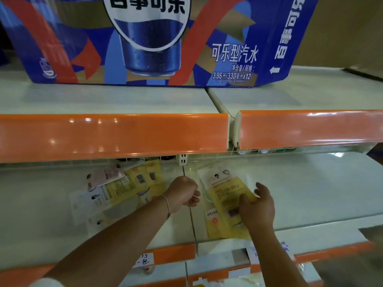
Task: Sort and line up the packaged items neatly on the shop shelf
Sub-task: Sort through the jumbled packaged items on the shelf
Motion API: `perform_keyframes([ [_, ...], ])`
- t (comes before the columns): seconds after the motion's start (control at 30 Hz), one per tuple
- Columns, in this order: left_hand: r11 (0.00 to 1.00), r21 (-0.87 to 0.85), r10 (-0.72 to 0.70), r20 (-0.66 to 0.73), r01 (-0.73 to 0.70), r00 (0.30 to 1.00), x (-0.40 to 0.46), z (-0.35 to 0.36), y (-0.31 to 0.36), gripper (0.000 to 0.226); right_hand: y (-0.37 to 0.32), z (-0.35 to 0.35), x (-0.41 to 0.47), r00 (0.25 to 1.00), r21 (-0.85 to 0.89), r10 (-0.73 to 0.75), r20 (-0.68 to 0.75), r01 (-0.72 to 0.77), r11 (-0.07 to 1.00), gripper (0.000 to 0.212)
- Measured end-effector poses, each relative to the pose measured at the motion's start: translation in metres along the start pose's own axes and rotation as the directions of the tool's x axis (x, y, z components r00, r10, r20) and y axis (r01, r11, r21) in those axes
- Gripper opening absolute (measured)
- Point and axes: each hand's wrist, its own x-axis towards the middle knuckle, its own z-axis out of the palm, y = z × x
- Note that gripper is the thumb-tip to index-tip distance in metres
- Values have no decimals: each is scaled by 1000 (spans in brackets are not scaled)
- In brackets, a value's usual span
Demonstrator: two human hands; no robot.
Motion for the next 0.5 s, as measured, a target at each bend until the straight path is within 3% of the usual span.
perform_keyframes([
  [0.1, 998, 45, 52, -35, -50, 998, 1, -10, -5, 17, -9, 4, -2, 986, -169, -136, -97, 118, 979, 59],
  [0.17, 995, 60, 85, -76, -81, 993, 0, -20, -7, 17, -20, 12, -4, 971, -165, -220, -92, 204, 965, 56],
  [0.37, 984, 119, 157, -219, -134, 963, -1, -78, -10, 14, -60, 57, -17, 930, -110, -366, 30, 367, 924, 46],
  [0.5, 976, 181, 178, -332, -123, 926, 9, -135, -20, 25, -93, 93, -32, 873, -104, -465, 147, 481, 870, 45],
])
